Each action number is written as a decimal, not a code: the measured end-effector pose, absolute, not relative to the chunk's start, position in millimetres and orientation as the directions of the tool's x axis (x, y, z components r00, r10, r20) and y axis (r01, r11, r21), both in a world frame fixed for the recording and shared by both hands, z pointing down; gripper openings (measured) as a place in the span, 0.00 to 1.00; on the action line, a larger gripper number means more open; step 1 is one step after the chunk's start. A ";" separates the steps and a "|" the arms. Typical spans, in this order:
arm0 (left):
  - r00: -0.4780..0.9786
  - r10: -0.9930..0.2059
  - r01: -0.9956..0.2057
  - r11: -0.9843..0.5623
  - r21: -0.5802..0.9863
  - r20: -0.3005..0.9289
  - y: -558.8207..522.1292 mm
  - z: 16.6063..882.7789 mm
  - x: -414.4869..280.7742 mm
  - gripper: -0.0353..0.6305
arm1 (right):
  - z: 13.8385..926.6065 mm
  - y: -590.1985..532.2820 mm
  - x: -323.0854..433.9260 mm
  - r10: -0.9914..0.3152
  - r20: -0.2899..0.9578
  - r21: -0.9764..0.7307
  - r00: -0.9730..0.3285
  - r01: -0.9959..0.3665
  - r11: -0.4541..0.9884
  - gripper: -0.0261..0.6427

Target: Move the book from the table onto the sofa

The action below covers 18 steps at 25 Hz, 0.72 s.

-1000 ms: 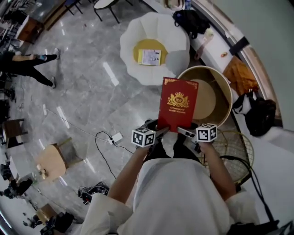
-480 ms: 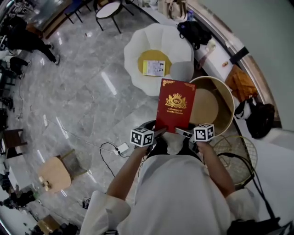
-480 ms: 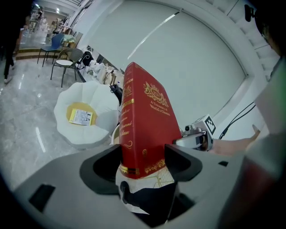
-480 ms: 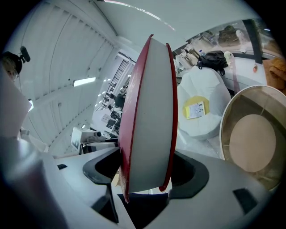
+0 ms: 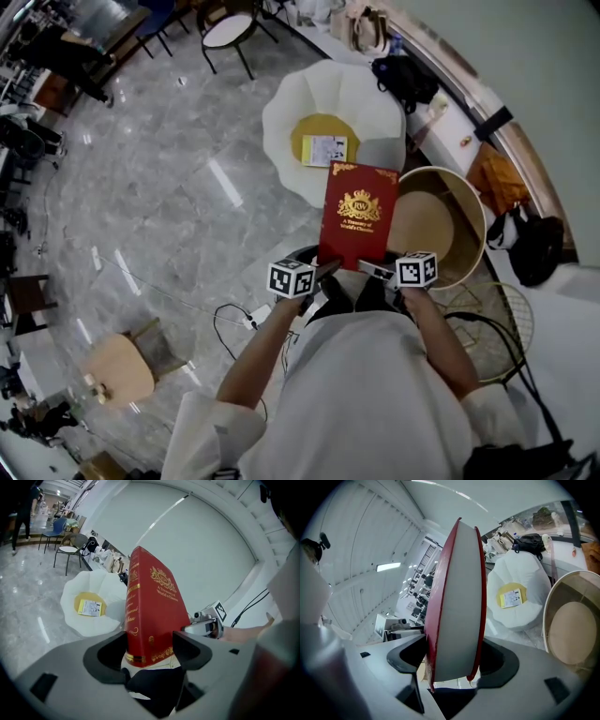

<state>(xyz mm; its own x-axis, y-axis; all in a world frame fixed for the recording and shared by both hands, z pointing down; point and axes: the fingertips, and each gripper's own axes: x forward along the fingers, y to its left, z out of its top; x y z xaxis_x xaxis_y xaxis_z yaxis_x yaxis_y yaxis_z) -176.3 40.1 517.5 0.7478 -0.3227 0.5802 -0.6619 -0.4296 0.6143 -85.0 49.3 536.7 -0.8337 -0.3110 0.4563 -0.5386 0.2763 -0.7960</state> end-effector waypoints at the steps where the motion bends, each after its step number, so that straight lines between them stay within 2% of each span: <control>1: 0.747 -0.324 -0.663 -0.428 0.615 0.580 38.9 517.1 -179.8 0.52 | 536.2 48.2 -88.6 -0.310 0.454 -0.798 -0.835 -0.536 0.275 0.56; 18: 0.717 -0.380 -0.697 -0.377 0.610 0.584 -40.9 536.6 -190.0 0.52 | 556.8 -37.1 -100.2 -0.240 0.444 -0.812 -0.863 -0.501 0.299 0.56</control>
